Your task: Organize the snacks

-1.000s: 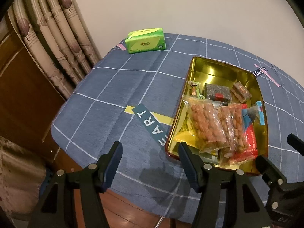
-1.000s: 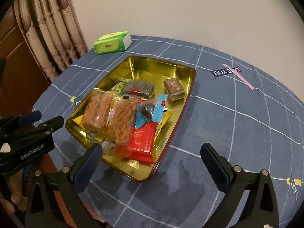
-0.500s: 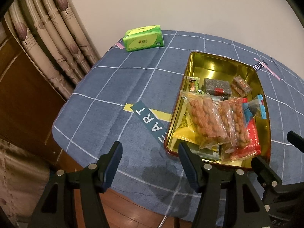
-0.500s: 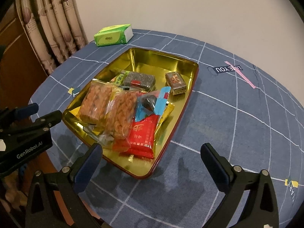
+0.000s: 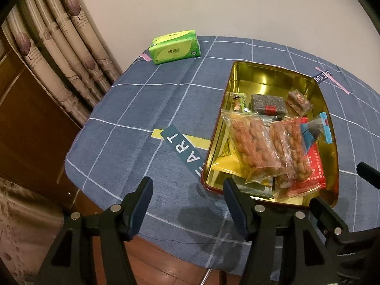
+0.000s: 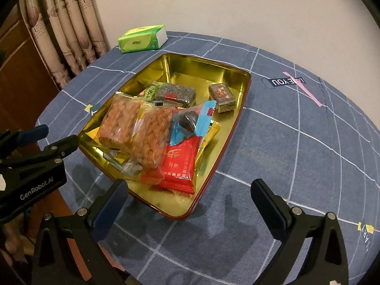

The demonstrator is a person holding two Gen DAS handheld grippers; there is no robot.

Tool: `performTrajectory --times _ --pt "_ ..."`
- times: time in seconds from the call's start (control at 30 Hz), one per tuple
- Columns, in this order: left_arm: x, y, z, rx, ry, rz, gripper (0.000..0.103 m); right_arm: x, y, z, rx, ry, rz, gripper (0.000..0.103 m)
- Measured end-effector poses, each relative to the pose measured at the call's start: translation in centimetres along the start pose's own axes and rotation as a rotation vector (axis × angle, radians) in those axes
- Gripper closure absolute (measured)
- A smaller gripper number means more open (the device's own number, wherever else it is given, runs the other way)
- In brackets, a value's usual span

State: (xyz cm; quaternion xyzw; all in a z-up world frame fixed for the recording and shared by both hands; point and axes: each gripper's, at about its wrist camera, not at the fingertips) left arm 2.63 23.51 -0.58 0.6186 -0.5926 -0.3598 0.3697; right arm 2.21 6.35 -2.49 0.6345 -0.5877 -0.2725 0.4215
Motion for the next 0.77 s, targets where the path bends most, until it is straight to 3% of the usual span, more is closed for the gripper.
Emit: performTrajectory --times 0.77 --pt "-0.17 0.02 0.10 0.014 0.017 0.019 0.040 -0.17 0.26 -0.03 0.002 0.001 -0.005 0.001"
Point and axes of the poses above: each gripper's, at about its wrist camera, not at the fingertips, and y roughly against the way its jaws point, x to its right, z to its underside, and after that the axes turned 13 degrees about z, right-handed
